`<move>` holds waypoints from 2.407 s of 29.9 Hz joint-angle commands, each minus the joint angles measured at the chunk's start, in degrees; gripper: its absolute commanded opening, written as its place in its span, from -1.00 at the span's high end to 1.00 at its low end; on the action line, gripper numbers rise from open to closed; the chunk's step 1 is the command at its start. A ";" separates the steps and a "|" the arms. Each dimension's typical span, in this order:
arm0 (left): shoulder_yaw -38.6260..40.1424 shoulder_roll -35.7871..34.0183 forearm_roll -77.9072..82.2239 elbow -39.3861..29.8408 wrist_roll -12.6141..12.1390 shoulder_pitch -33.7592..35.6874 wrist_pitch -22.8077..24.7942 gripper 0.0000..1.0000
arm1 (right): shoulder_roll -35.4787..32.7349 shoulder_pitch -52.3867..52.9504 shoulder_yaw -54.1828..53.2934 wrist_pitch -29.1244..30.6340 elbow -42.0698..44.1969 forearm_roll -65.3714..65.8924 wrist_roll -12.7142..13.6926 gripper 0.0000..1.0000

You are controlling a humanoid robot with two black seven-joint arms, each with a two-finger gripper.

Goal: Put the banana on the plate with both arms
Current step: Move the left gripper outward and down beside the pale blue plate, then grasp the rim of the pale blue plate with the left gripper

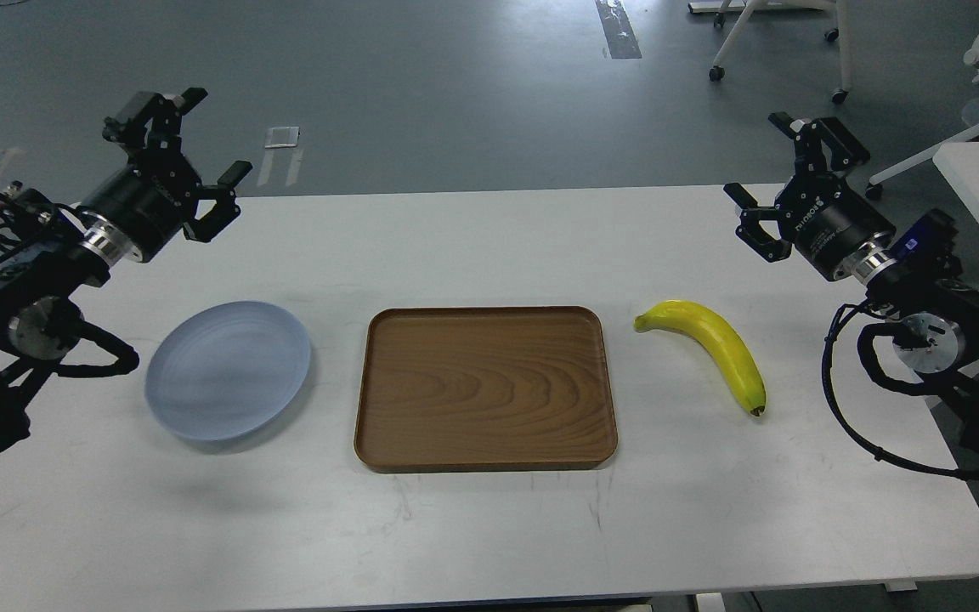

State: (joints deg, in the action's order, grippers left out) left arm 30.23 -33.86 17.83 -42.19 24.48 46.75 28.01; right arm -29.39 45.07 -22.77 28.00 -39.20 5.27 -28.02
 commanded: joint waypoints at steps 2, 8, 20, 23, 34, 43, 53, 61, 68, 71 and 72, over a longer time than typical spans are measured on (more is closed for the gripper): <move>0.09 -8.75 17.37 -8.23 3.52 2.64 -0.01 -0.99 | 0.03 0.02 0.00 0.00 0.00 0.00 0.02 -0.98; 0.00 -16.40 40.67 -17.56 3.52 3.35 -0.01 -0.99 | -0.06 -0.07 0.09 0.00 0.09 0.09 0.02 -0.98; -13.78 -22.22 76.30 -17.85 3.52 0.80 -8.14 -0.99 | 0.03 -0.24 0.71 0.00 -0.35 0.09 0.02 -0.99; -17.92 -21.16 75.16 -11.78 3.52 -0.34 -10.87 -0.99 | 0.03 -0.16 0.79 0.00 -0.52 0.09 0.02 -0.98; -18.72 -15.01 69.45 -2.63 3.52 -4.65 -11.31 -0.93 | 0.73 -0.16 0.79 0.00 -0.52 0.09 0.02 -0.98; -19.07 -11.32 69.97 2.82 3.52 -6.41 -13.06 -0.90 | 0.65 -0.16 0.71 0.00 -0.44 0.09 0.02 -0.98; -19.24 -10.97 69.36 2.99 3.52 -7.99 -13.24 -0.30 | 0.73 -0.25 0.79 0.00 -0.44 0.09 0.02 -0.99; -19.16 -10.17 69.27 3.08 3.52 -7.90 -13.42 0.45 | 0.73 -0.25 0.79 0.00 -0.44 0.09 0.02 -0.99; -19.07 -9.12 69.36 3.08 3.52 -7.11 -15.00 1.00 | 0.73 -0.25 0.79 0.00 -0.44 0.09 0.02 -0.98; -19.07 -9.21 69.36 3.08 3.52 -7.02 -16.32 1.00 | 0.73 -0.25 0.79 0.00 -0.52 0.09 0.02 -0.98; -19.16 -9.29 69.36 3.08 3.52 -7.02 -16.76 1.00 | 0.73 -0.25 0.79 0.00 -0.52 0.09 0.02 -0.99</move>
State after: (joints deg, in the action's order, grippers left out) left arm 11.15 -43.10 87.16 -39.12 28.00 39.66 12.31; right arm -28.65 44.82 -21.97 28.00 -39.65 5.36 -28.01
